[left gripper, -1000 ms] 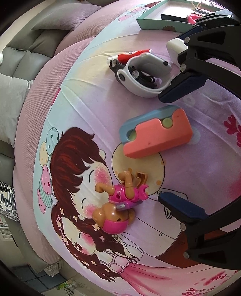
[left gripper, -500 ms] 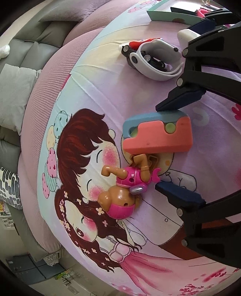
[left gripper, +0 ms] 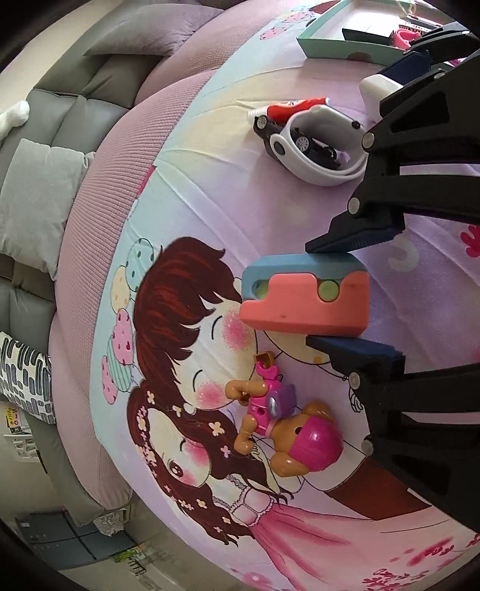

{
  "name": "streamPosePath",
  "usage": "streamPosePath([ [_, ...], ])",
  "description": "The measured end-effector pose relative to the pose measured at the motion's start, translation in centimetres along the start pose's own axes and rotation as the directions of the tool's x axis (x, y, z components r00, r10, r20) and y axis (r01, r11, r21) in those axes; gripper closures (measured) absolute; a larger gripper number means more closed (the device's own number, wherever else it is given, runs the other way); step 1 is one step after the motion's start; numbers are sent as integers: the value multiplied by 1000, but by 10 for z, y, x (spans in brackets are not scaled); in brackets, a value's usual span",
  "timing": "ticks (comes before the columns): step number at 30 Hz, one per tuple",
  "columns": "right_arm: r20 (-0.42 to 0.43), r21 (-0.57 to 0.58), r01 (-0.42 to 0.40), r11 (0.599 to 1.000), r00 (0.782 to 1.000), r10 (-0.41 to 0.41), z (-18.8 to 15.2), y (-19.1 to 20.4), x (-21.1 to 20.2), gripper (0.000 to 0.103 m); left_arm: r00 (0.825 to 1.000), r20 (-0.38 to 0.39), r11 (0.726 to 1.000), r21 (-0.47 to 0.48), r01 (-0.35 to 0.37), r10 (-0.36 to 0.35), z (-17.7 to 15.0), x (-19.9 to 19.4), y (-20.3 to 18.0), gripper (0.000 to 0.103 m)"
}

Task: Organize rigid objects
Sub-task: 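Lift and carry the orange-blue block and white charger cube over the tray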

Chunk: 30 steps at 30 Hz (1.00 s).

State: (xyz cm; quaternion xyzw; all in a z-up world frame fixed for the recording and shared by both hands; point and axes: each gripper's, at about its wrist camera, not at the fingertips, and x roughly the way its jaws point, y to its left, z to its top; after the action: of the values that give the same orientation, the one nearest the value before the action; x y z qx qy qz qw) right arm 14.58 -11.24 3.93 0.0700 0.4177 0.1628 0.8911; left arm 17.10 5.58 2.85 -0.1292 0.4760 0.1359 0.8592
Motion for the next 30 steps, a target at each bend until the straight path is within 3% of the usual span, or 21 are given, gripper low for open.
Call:
streamPosePath([
  [9,48,27,2,1000,999,-3,6,-6,-19,50,995,96,1000,-5,24,-24,8,-39,0,59],
  [16,158,44,16,999,987,-22,15,-13,-56,50,980,190,998,26,56,-60,11,-77,-12,59],
  [25,228,77,110,991,965,-125,19,-41,-96,50,966,218,984,139,109,-138,1,-100,-53,59],
  [30,217,120,178,977,955,-201,17,-66,-109,50,960,224,973,192,127,-170,-8,-109,-79,59],
])
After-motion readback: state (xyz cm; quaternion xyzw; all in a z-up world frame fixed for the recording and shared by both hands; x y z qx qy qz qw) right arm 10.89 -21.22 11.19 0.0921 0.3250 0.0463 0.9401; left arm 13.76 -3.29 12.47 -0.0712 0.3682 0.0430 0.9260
